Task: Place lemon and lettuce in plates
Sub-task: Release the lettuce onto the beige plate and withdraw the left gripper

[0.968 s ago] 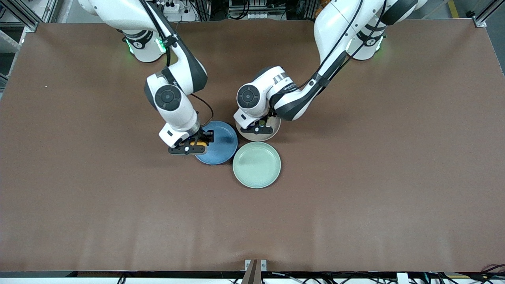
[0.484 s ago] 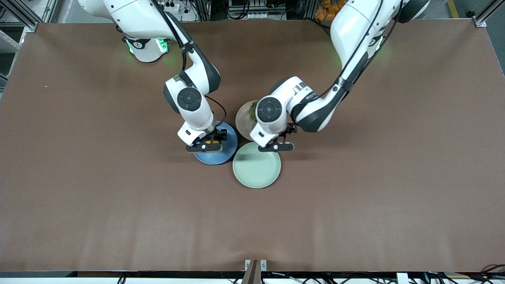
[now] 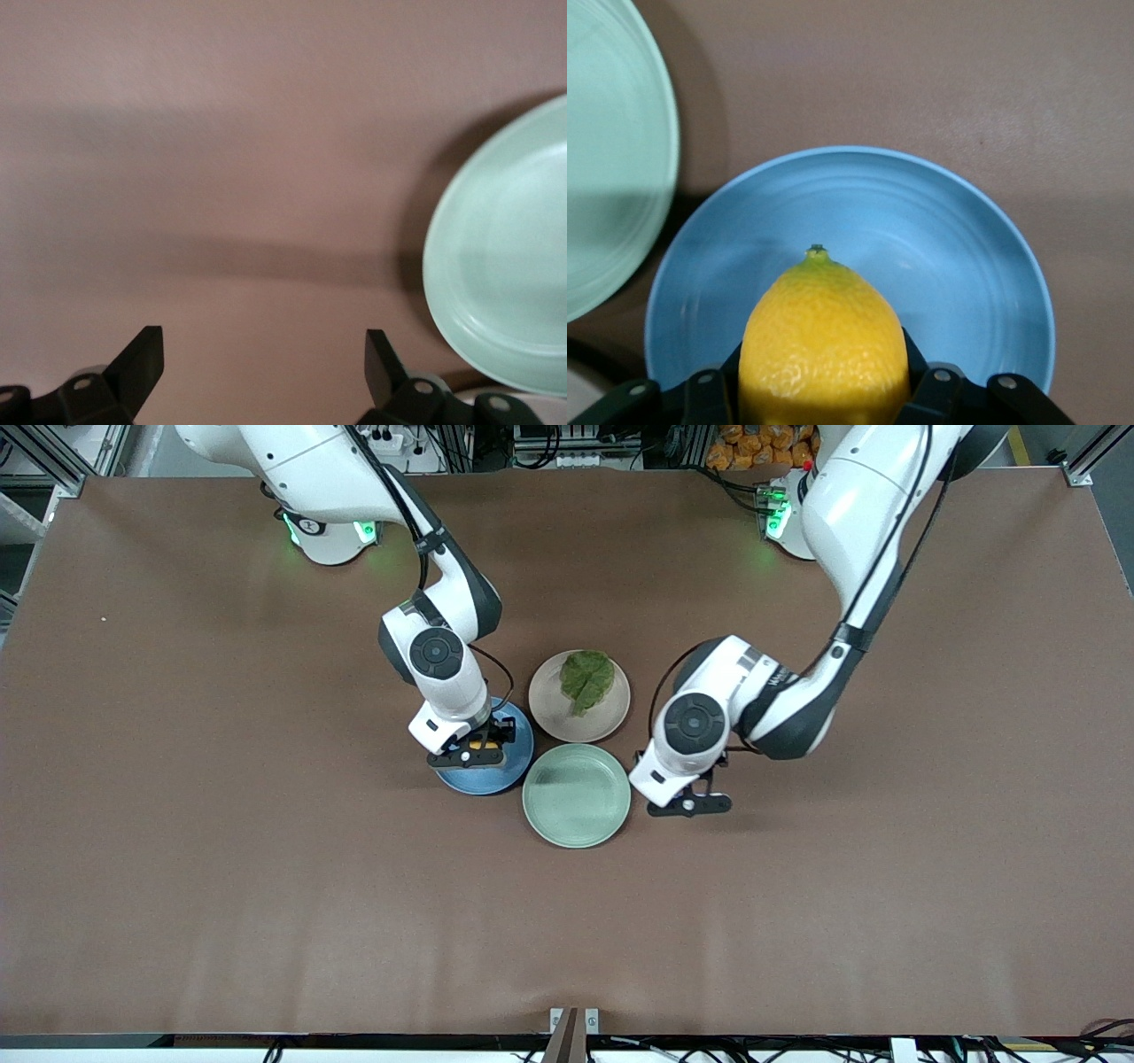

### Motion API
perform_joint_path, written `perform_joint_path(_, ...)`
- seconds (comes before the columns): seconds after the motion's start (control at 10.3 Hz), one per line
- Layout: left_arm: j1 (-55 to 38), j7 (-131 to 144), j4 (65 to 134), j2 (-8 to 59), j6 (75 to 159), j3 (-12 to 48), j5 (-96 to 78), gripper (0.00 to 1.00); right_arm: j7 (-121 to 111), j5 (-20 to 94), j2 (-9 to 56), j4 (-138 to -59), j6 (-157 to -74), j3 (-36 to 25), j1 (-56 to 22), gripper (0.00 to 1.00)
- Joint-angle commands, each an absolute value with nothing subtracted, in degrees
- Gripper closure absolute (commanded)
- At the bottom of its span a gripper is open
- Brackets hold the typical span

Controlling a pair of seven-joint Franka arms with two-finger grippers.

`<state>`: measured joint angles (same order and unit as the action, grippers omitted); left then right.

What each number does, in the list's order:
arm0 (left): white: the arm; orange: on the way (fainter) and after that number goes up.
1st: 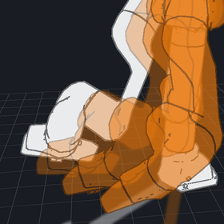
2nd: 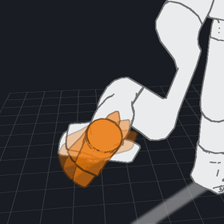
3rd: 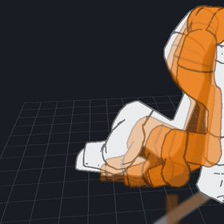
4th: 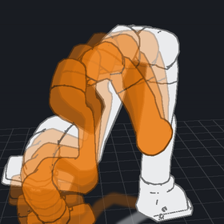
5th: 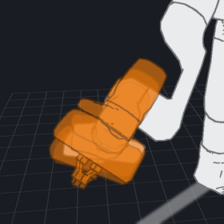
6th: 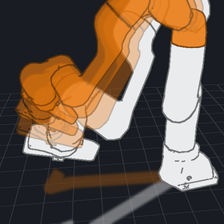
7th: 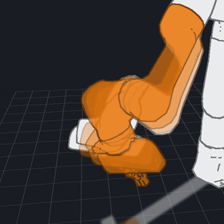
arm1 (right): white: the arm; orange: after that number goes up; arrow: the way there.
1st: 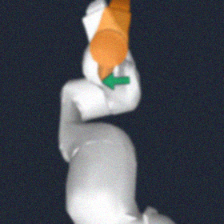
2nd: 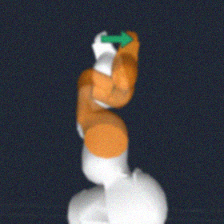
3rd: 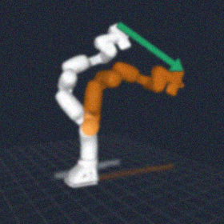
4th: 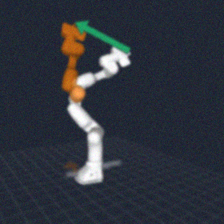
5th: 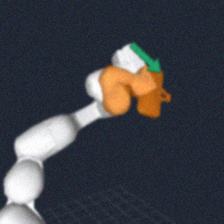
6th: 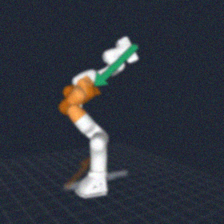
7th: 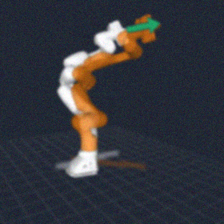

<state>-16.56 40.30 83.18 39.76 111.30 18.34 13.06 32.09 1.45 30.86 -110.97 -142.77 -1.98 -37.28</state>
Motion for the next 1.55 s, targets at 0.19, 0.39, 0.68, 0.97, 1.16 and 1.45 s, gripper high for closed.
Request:
perform_joint_path(0.19, -8.81, 31.5, 81.21, 38.58, 113.02, 18.63, 16.7, 0.0, 32.87, 1.49, 32.17, -110.3, -143.44, -2.55, -38.06, 1.0)
perform_joint_path(0.39, -5.47, 26.65, 81.21, 37.97, 113.12, 18.63, 16.79, 0.0, 32.09, 1.32, 32.17, -110.3, -143.18, -2.55, -37.79, 0.38)
perform_joint_path(0.68, -1.5, 24.17, 81.73, 37.36, 113.03, 18.72, 17.14, 0.0, 32.08, 0.09, 32.08, -110.22, -142.74, -2.55, -37.53, 0.0)
perform_joint_path(0.97, -1.58, 23.21, 85.93, 36.21, 112.24, 18.28, 16.26, 0.0, 32.08, 0.09, 31.99, -110.13, -142.65, -2.64, -37.18, 0.0)
perform_joint_path(1.16, -1.76, 22.33, 92.86, 33.94, 113.02, 17.23, 16.0, 0.0, 31.99, 0.09, 31.2, -108.21, -141.34, -2.72, -37.09, 0.0)
perform_joint_path(1.45, -3.33, 21.1, 103.67, 28.85, 117.84, 13.02, 14.59, 0.0, 31.73, 0.44, 31.9, -97.06, -130.89, -2.64, -35.07, 0.0)
